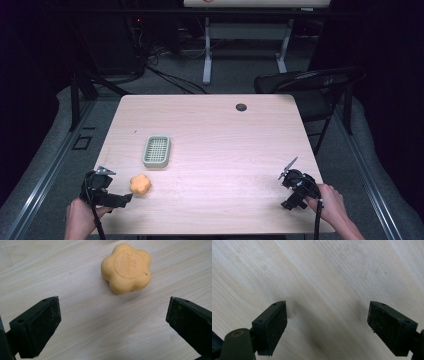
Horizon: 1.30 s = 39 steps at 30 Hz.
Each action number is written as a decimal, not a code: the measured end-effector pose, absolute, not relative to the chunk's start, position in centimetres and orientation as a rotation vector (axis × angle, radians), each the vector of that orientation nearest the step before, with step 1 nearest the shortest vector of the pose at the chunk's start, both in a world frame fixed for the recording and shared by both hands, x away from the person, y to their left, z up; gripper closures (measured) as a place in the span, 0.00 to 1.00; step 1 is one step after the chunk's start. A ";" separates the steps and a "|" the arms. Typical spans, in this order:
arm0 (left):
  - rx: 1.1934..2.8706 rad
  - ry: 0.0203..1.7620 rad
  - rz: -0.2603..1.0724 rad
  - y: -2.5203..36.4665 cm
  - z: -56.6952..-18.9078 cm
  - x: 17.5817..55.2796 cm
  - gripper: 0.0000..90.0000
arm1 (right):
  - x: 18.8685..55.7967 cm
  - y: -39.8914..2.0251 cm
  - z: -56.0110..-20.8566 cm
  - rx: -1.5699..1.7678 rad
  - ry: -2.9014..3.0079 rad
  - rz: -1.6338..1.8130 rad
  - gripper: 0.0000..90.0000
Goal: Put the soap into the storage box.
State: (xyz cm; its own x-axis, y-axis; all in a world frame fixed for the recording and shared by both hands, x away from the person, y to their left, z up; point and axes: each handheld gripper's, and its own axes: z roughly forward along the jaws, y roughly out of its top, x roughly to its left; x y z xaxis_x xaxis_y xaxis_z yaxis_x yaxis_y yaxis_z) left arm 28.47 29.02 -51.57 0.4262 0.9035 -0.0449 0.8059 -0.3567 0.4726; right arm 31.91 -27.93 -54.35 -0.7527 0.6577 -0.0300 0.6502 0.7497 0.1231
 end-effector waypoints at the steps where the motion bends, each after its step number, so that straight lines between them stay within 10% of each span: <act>1: 2.260 1.450 0.311 29.0 -51.6 28.5 0.00 | 31.9 -27.9 -54.4 1.075 2.871 0.161 0.17; 39: 2.402 1.379 0.253 25.0 -54.1 33.7 0.00 | 32.0 -27.7 -54.5 1.085 2.871 0.164 0.17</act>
